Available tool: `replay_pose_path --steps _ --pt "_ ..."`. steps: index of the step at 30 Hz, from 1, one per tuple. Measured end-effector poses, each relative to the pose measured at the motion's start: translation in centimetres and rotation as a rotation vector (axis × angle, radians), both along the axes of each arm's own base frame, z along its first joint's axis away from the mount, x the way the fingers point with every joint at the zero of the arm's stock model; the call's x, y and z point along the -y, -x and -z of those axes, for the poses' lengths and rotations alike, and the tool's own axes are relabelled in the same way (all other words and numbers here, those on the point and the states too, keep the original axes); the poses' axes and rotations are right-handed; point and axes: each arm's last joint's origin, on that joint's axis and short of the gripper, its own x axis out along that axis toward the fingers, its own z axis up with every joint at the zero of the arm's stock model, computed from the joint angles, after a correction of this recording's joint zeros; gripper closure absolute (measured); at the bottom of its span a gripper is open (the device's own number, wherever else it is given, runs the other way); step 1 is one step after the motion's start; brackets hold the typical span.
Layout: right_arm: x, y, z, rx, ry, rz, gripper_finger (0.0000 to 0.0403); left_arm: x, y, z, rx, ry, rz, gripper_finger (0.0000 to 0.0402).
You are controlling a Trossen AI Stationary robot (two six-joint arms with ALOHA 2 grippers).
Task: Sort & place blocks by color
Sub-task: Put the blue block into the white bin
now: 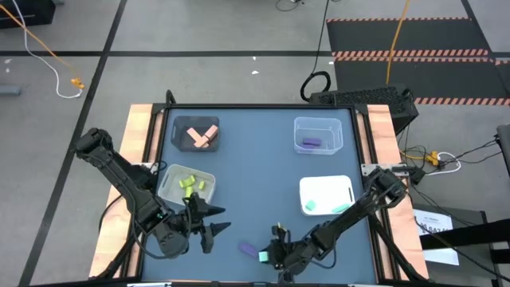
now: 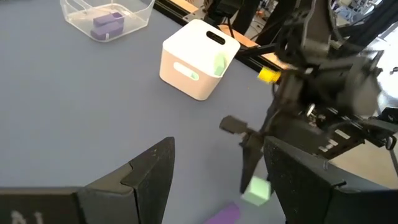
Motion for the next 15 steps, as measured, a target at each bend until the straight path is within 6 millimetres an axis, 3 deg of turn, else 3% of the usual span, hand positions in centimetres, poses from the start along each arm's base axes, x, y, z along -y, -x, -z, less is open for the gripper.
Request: replay_pose_path --steps 7,15 --pt "1.8 0.5 -5.7 0.108 0.128 -0.063 0.0289 0.0 -0.1 -0.1 0.006 -0.051 0.01 0.0156" --pt "6.4 1.9 -11.4 0.138 0.408 0.04 0.0289 -0.7 -0.6 -0.2 0.003 -0.175 -0.005 0.0156"
